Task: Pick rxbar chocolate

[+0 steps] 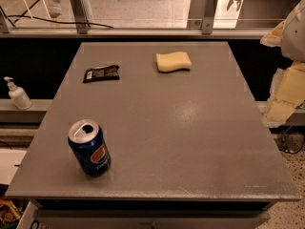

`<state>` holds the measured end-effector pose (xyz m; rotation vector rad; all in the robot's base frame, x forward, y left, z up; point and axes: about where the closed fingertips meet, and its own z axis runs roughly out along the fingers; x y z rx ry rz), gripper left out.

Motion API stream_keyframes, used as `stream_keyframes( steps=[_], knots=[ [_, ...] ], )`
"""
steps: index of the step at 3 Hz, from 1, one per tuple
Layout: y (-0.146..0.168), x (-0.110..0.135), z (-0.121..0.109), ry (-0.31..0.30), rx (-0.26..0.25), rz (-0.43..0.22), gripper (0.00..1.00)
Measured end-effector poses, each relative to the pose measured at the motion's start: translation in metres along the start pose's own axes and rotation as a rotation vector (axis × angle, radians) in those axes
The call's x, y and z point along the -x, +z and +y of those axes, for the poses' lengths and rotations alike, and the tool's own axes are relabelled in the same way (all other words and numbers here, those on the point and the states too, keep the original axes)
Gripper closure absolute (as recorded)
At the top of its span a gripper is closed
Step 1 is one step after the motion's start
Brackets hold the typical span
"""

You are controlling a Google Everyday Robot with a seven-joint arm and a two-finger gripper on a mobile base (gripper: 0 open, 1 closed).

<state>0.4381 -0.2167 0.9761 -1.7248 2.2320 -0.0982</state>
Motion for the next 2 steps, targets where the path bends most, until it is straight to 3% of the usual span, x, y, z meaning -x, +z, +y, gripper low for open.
stream_keyframes(
  steps=[1,2],
  knots=[
    [-0.001,0.001,0.000,-0.005,-0.008,-0.008,0.00],
    [0.017,0.005,0.003,-0.011,0.005,-0.055,0.00]
  ],
)
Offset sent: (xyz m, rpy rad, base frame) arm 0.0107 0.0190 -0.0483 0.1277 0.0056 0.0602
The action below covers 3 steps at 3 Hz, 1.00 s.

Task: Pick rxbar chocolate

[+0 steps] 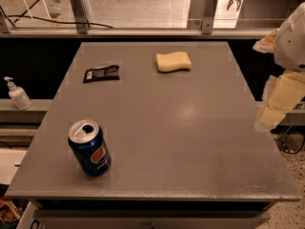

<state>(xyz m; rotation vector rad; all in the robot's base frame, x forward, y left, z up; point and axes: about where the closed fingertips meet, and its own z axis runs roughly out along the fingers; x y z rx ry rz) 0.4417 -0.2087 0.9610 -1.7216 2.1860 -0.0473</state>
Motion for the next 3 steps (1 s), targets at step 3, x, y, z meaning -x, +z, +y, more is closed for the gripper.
stream_keyframes(
  steps=[3],
  knots=[
    [0.099,0.055,0.002,-0.030,0.103,-0.240,0.00]
  ],
)
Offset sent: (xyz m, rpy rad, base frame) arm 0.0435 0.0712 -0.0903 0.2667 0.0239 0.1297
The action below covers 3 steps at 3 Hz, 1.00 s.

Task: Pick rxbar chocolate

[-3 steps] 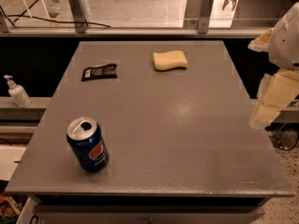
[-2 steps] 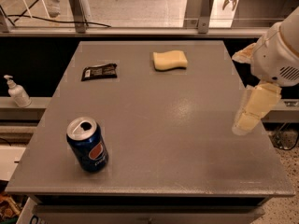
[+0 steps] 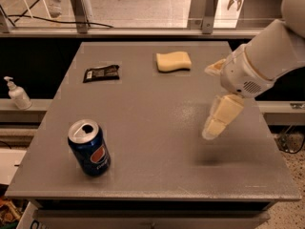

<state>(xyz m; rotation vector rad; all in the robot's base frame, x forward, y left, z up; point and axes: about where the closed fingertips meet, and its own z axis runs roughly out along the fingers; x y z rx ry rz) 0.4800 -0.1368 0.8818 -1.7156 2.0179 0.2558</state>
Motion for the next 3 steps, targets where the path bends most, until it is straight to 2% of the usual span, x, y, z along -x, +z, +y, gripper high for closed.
stream_keyframes(
  steps=[1,2,3],
  knots=[
    [0.029,0.032,0.001,-0.010,0.035,-0.085,0.00],
    [0.053,0.070,0.012,-0.005,0.083,-0.180,0.00],
    [0.053,0.070,0.012,-0.006,0.083,-0.180,0.00]
  ],
)
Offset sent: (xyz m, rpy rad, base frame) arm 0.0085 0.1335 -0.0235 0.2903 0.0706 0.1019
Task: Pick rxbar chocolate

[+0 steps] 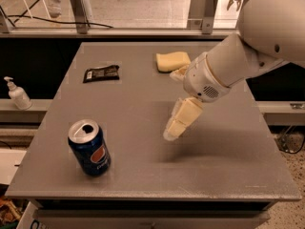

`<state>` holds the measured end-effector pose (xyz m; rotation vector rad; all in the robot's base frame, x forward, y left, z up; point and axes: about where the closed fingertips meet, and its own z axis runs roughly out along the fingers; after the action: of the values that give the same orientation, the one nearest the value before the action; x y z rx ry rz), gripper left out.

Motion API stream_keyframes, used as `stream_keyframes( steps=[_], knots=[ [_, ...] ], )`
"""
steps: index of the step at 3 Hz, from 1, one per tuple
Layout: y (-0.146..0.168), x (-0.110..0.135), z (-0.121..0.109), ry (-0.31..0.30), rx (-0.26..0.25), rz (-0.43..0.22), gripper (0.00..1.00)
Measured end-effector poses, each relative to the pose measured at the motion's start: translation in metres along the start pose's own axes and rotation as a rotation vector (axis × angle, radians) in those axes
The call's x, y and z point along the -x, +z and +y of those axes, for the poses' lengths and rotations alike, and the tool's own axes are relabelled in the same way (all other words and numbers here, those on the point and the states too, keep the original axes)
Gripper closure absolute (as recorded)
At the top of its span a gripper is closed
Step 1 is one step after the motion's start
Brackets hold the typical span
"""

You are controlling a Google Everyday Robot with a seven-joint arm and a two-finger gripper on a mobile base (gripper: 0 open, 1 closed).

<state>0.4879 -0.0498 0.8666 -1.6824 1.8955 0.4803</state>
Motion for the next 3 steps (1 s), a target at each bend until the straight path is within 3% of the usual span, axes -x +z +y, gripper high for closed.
stream_keyframes(
  steps=[1,2,3],
  knots=[
    [0.007,0.009,-0.001,-0.033,-0.011,-0.032,0.00],
    [0.025,0.029,-0.018,-0.052,-0.046,-0.088,0.00],
    [0.043,0.046,-0.050,-0.060,-0.095,-0.130,0.00]
  ],
)
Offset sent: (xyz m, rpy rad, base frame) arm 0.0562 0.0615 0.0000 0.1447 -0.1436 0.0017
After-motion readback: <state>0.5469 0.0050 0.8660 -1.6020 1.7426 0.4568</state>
